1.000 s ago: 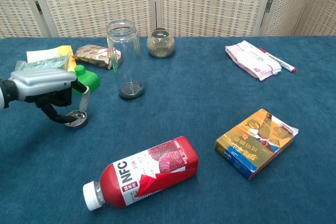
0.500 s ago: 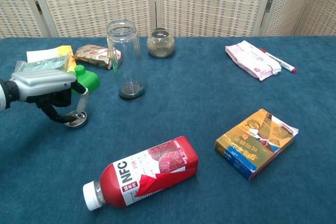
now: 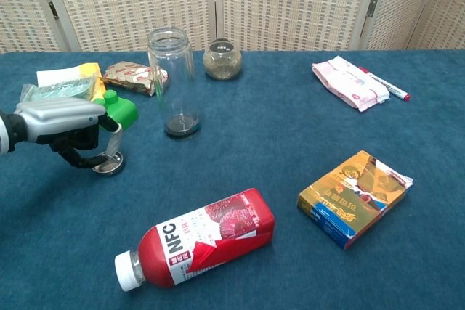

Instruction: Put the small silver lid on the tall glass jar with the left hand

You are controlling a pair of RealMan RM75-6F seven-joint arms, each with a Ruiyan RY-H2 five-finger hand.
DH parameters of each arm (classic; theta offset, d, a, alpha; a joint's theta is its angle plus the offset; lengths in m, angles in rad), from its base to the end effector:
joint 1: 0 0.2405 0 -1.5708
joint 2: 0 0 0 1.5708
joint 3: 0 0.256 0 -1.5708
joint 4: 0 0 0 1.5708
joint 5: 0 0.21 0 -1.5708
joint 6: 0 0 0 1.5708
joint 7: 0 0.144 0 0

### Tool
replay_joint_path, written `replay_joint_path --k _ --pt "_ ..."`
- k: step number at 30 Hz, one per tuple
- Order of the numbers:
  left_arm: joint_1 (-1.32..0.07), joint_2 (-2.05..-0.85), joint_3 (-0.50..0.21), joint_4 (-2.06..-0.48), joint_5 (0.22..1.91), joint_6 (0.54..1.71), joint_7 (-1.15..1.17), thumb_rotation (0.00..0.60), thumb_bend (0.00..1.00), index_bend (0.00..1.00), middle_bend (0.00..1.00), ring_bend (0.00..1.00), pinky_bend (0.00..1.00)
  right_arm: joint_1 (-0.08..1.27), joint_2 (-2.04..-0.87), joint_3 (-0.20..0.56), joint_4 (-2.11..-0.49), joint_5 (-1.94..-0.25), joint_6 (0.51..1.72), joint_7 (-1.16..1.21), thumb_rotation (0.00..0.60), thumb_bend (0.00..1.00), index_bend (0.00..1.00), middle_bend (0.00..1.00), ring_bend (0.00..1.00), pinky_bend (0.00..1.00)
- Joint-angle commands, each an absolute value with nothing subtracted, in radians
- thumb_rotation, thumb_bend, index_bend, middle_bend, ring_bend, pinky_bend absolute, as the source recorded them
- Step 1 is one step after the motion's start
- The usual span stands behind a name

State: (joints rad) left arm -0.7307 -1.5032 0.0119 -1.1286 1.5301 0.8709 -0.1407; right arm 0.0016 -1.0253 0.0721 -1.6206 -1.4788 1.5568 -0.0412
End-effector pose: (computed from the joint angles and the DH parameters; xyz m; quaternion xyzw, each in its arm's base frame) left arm -0.2319 0.3513 -0.0056 -0.8163 -0.3343 -0.3018 0.3618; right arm -0.3254 -0.1588 0.2024 0.5761 -0.3489 0.3516 0.6502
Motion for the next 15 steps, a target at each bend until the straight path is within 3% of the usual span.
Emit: replay_joint_path --k 1,15 --pt "-0.729 -1.505 0.013 -1.128 1.528 0.871 -0.144 0.6 0.44 0.57 1.0 0.97 1.0 0.001 -1.025 0.073 -1.622 -1.479 1.557 -0.043 0.6 0.43 0.05 0.2 0.14 0.29" --pt "-0.723 -1.513 -0.006 -1.122 1.511 0.901 -0.168 0.6 0.44 0.58 1.0 0.98 1.0 -0.002 -1.023 0.075 -1.625 -1.477 1.558 -0.044 0.6 0.43 0.05 0.2 0.14 0.29"
